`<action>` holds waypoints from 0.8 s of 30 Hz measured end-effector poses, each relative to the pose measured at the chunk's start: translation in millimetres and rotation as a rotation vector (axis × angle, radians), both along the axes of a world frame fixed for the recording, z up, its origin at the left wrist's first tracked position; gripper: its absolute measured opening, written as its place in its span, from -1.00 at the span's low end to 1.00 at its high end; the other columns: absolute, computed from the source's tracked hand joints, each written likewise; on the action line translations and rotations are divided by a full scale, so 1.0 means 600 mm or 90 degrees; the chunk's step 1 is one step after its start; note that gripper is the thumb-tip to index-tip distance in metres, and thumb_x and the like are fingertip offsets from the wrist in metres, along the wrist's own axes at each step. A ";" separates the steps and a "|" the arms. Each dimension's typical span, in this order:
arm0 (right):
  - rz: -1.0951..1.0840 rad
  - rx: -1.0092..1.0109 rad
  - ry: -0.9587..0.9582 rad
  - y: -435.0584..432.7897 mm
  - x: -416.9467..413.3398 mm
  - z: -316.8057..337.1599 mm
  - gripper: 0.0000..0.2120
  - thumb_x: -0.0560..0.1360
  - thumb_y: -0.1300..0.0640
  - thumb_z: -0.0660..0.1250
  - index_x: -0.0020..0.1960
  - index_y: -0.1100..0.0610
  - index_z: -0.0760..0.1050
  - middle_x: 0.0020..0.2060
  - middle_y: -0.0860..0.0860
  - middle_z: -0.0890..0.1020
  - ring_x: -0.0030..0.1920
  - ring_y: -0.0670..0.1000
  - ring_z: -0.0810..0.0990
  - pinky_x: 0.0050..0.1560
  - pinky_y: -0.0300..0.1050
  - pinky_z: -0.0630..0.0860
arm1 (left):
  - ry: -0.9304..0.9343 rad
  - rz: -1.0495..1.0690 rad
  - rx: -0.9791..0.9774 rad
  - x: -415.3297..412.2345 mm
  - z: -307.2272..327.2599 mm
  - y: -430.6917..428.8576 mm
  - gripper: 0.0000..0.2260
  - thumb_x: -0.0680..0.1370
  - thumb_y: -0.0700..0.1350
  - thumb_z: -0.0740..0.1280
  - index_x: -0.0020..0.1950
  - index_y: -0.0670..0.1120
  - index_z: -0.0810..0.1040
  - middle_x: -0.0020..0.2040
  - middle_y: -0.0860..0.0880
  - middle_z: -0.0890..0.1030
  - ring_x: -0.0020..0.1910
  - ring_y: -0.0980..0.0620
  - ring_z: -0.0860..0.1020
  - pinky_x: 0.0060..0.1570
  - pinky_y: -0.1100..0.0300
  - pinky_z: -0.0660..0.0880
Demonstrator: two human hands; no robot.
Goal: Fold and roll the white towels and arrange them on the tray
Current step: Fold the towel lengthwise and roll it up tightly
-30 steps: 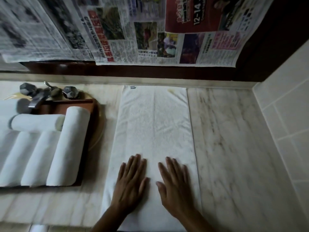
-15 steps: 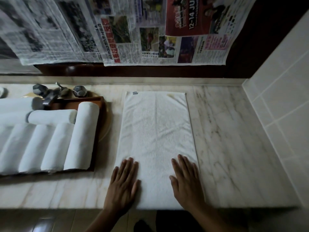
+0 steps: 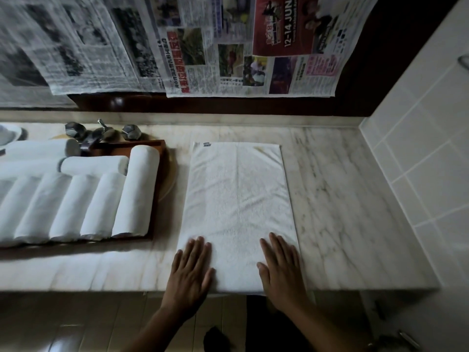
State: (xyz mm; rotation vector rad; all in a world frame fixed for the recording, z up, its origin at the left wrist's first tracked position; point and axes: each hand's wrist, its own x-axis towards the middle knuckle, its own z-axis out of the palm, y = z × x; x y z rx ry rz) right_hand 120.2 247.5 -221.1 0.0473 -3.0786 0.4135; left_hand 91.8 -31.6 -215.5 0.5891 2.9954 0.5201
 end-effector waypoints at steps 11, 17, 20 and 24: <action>0.035 -0.077 0.023 0.058 -0.118 0.039 -0.71 0.50 -0.01 0.37 0.20 0.00 0.63 0.21 -0.02 0.58 0.19 0.08 0.55 0.12 0.02 0.54 | -0.054 0.139 0.013 -0.066 0.055 0.072 -0.63 0.55 0.02 0.39 0.35 -0.01 0.55 0.35 -0.02 0.53 0.34 -0.08 0.48 0.26 0.01 0.42; 0.046 -0.143 0.021 0.123 -0.264 0.053 -0.76 0.53 0.22 0.36 0.19 0.09 0.61 0.14 -0.01 0.59 0.14 0.11 0.55 0.13 0.09 0.56 | -0.088 0.169 0.077 -0.119 0.085 0.207 -0.65 0.61 0.04 0.34 0.40 0.05 0.52 0.32 0.06 0.54 0.29 0.02 0.48 0.23 0.11 0.45; 0.032 -0.132 0.025 0.156 -0.351 0.065 -0.75 0.57 0.24 0.32 0.23 0.13 0.60 0.16 0.05 0.60 0.16 0.15 0.54 0.15 0.10 0.54 | -0.087 0.177 0.115 -0.139 0.095 0.272 -0.65 0.60 0.01 0.36 0.38 0.03 0.53 0.28 0.06 0.56 0.23 0.02 0.51 0.17 0.13 0.49; -0.010 -0.095 0.030 0.205 -0.482 0.070 -0.73 0.58 0.25 0.32 0.26 0.18 0.59 0.16 0.14 0.61 0.15 0.25 0.55 0.13 0.12 0.53 | -0.087 0.192 0.147 -0.165 0.095 0.350 -0.65 0.58 -0.02 0.41 0.36 0.00 0.52 0.23 0.02 0.56 0.16 0.00 0.52 0.09 0.16 0.51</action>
